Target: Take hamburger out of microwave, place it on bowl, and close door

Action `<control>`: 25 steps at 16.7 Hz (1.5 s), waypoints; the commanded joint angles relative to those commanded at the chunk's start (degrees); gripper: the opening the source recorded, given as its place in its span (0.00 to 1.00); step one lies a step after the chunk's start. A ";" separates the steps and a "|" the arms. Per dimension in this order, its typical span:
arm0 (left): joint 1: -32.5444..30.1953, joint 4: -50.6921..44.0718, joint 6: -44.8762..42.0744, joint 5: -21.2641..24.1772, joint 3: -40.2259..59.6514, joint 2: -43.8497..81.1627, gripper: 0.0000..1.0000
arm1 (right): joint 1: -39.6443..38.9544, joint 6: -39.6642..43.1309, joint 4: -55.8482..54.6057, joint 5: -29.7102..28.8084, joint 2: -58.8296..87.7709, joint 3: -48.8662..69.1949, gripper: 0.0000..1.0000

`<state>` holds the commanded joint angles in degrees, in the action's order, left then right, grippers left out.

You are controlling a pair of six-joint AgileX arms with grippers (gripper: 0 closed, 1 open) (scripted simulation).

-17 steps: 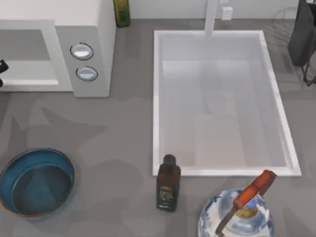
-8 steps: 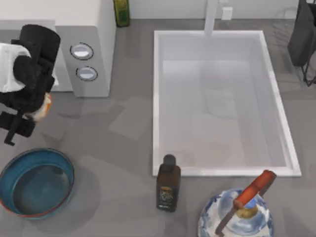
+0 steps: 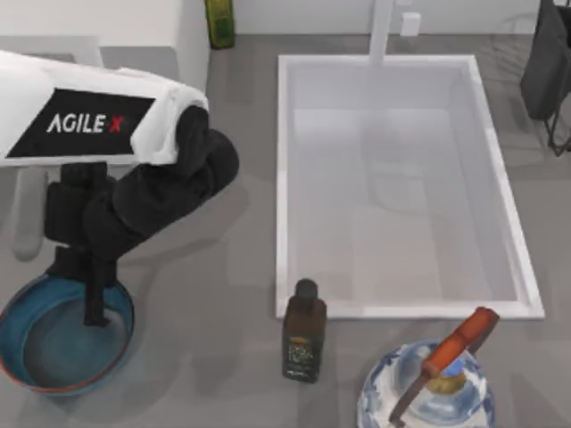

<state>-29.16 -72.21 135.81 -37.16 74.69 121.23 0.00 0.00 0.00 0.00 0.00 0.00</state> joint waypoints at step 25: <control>-3.00 -8.88 16.56 -9.74 -6.51 9.41 0.08 | 0.00 0.00 0.00 0.00 0.00 0.00 1.00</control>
<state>-32.16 -81.08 152.37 -46.90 68.18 130.65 0.00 0.00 0.00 0.00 0.00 0.00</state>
